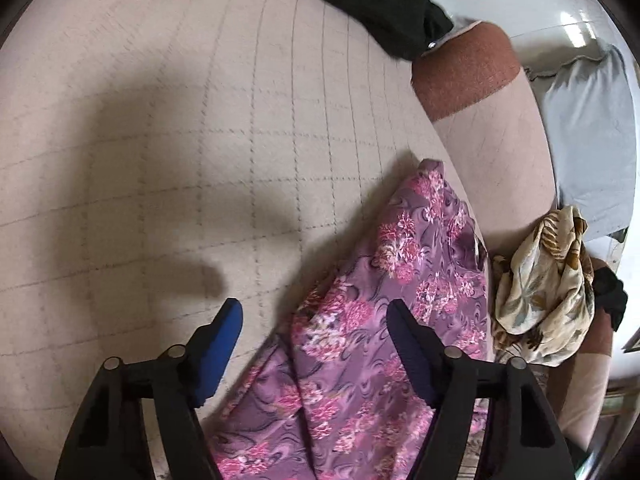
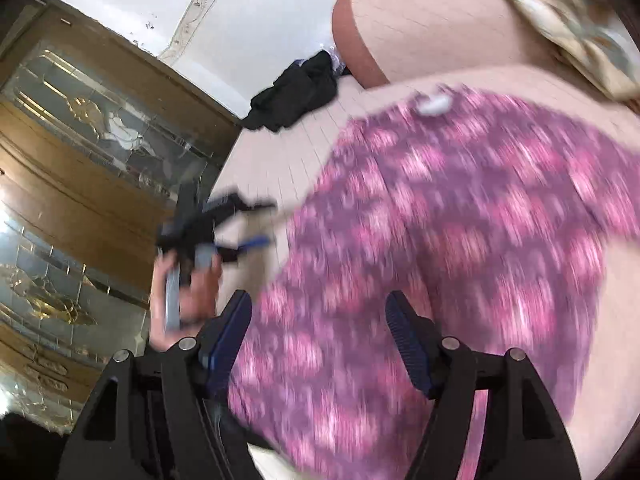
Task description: Fold small clothes
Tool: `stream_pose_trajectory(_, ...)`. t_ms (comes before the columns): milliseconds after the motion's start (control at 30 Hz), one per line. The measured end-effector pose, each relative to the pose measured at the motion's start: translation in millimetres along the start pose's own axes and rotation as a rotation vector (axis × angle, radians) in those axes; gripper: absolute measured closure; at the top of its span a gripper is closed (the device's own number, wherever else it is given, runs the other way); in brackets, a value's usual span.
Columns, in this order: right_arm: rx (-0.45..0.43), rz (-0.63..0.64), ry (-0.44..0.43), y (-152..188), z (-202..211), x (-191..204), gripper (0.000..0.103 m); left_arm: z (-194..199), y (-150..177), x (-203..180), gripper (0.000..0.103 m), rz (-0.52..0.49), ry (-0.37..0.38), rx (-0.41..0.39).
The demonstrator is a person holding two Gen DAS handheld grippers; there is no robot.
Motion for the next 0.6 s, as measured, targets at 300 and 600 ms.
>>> stream_pose_trajectory(300, 0.155, -0.089, 0.027, -149, -170, -24, 0.043, -36, -8, -9, 0.063, 0.040, 0.031, 0.077)
stream_pose_trajectory(600, 0.142, -0.084, 0.129, -187, -229, -43, 0.103, -43, -9, 9, 0.068, 0.202, 0.162, 0.118)
Point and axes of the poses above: each gripper's, at about its wrist camera, not at the fingertips, and z roughly against the way its jaws point, x to its left, y to its underside, the point moved 6 cm from there along -z, roughly the way its jaws point
